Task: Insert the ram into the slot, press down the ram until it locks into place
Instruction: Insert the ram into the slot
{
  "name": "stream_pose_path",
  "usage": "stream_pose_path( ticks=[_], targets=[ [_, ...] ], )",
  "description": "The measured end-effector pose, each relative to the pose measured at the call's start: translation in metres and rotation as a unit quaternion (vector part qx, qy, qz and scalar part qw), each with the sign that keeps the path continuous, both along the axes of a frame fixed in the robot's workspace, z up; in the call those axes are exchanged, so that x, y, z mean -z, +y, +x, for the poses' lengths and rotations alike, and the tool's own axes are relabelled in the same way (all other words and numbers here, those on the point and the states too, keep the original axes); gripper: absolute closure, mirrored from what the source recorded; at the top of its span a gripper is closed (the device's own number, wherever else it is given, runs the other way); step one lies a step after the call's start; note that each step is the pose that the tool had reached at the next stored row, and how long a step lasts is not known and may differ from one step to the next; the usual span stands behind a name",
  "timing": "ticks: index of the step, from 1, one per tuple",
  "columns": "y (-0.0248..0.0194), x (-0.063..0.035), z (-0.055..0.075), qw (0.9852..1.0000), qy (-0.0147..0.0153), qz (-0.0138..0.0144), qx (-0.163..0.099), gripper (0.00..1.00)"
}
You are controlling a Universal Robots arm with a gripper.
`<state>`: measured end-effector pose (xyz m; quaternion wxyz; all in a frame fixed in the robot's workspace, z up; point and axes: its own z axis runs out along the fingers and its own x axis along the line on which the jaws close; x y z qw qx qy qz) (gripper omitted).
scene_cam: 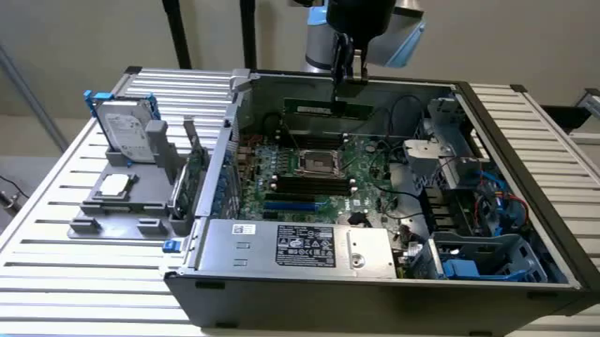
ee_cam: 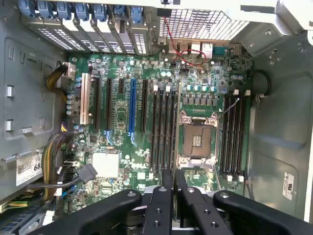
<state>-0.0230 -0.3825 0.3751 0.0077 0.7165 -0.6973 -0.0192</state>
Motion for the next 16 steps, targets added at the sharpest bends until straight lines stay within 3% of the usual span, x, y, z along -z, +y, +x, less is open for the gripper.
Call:
stream_pose_path(
  ticks=[13,16],
  targets=[
    [0.0000,0.0001,-0.0002,1.0000,-0.0003,-0.0001,0.000,0.87],
    [0.0000,0.0045,-0.0004,1.0000,-0.0003,-0.0001,0.000,0.87]
  ],
)
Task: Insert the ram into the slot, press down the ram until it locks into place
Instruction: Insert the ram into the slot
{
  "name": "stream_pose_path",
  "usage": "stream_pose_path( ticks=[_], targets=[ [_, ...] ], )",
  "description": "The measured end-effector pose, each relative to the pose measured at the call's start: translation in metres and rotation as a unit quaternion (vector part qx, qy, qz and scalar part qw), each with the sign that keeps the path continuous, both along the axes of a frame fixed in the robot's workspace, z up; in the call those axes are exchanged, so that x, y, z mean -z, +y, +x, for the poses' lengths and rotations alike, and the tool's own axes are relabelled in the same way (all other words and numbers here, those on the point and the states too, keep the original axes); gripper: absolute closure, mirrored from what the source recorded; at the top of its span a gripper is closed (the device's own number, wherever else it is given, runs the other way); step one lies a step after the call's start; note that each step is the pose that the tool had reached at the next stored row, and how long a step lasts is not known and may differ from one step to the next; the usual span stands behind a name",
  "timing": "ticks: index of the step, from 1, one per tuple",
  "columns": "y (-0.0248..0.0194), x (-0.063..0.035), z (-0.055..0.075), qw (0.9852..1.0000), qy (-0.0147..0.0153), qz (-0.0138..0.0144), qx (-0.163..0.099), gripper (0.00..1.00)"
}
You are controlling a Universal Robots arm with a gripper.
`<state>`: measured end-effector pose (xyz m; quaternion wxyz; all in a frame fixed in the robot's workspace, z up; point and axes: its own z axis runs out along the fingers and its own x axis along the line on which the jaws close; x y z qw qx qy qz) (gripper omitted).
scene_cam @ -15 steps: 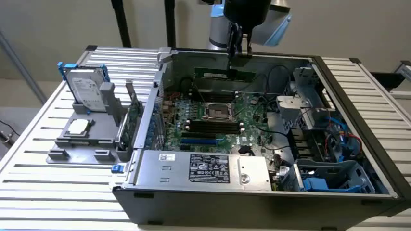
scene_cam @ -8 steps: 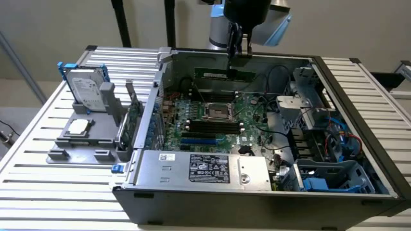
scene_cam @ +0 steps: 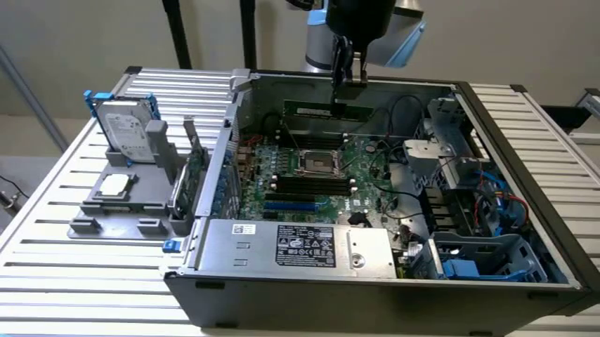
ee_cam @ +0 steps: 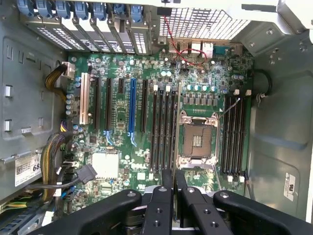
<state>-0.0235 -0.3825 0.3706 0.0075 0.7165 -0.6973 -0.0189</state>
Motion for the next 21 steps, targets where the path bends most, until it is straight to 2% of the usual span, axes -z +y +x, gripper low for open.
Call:
stream_pose_path(
  ticks=[11,18,21],
  targets=[
    [-0.0034,0.0200,-0.004,0.9999,0.0000,0.0001,-0.012,0.87],
    [-0.0076,0.0327,-0.010,0.9998,-0.0001,0.0002,-0.018,0.87],
    [-0.0098,0.0382,-0.012,0.9998,-0.0011,0.0003,-0.019,0.87]
  ],
)
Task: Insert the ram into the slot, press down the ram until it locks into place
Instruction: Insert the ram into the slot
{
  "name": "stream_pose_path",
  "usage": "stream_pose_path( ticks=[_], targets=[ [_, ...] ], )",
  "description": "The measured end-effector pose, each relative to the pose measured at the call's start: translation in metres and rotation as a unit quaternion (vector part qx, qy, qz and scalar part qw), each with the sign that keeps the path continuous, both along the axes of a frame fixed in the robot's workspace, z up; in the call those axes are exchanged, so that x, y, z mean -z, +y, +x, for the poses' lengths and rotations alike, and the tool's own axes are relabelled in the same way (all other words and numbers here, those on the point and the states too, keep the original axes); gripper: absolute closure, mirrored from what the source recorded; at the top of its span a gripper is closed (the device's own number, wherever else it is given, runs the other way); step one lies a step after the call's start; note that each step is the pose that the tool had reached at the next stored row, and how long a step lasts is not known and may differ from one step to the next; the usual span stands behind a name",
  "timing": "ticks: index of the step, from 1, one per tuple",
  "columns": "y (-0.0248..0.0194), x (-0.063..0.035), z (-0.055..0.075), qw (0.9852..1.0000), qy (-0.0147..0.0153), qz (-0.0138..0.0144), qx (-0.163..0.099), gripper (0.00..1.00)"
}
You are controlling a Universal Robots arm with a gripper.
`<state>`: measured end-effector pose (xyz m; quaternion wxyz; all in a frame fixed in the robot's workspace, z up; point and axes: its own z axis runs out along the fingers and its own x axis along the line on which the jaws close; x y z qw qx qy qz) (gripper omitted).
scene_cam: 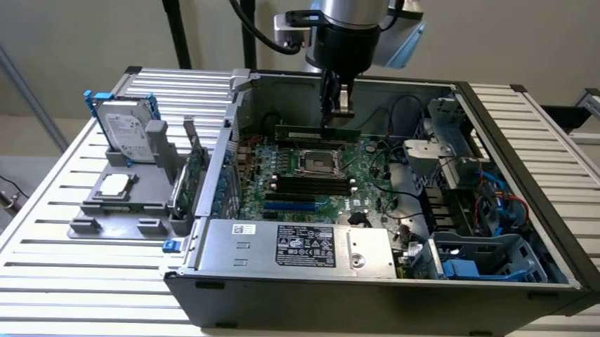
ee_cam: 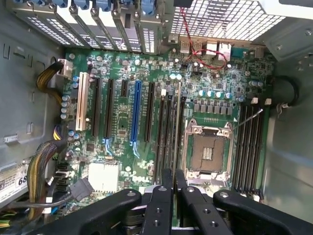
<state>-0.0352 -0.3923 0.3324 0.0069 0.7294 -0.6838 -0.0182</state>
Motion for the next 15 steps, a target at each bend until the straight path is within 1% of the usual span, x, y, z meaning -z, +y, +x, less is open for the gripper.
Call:
stream_pose_path(
  ticks=[3,6,9,15],
  targets=[
    [-0.0021,0.0045,-0.001,1.0000,-0.0032,0.0004,0.000,0.87],
    [-0.0032,0.0095,-0.001,1.0000,-0.0067,0.0007,0.000,0.87],
    [-0.0033,0.0149,-0.001,1.0000,-0.0074,0.0007,0.000,0.87],
    [-0.0033,0.0258,-0.001,1.0000,-0.0075,0.0007,0.000,0.87]
  ],
)
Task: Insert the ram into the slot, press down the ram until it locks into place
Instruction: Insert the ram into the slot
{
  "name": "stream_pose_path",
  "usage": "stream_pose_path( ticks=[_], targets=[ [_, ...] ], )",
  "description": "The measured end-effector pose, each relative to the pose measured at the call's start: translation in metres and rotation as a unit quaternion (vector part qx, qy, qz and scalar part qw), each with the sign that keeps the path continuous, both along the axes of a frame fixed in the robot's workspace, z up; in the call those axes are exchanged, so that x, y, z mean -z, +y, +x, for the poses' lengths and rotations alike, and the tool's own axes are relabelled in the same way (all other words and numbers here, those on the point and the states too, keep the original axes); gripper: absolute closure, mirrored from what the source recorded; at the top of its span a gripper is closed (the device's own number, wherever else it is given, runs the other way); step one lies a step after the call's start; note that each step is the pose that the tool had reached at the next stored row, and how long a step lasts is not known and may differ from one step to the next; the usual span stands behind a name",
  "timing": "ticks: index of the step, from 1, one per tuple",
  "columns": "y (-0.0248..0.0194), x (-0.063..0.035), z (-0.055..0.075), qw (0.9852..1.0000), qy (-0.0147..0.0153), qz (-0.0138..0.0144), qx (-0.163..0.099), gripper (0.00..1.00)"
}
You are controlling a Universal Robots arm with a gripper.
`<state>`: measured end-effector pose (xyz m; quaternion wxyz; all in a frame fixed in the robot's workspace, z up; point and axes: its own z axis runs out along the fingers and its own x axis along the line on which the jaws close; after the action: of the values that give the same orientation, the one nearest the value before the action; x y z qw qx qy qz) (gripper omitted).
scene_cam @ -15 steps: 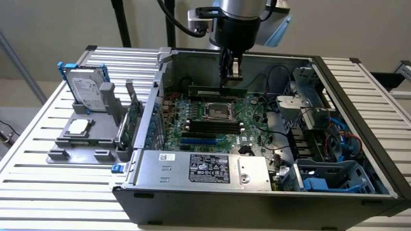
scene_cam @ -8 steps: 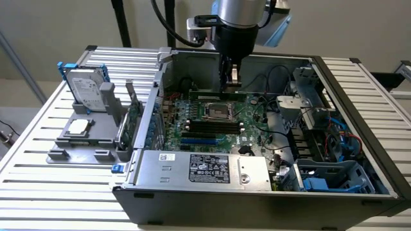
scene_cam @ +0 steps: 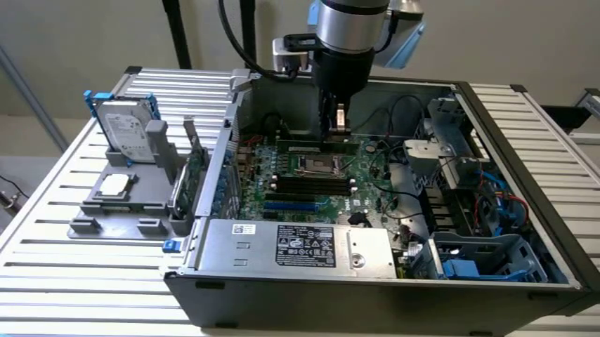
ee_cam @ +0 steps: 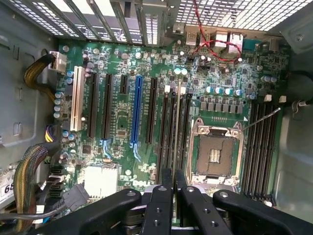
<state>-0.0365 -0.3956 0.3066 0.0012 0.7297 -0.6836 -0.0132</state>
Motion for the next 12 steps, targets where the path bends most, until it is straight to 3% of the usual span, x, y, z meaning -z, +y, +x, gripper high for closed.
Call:
stream_pose_path(
  ticks=[12],
  targets=[
    [-0.0003,0.0218,0.000,1.0000,0.0000,0.0000,0.000,0.87]
  ],
)
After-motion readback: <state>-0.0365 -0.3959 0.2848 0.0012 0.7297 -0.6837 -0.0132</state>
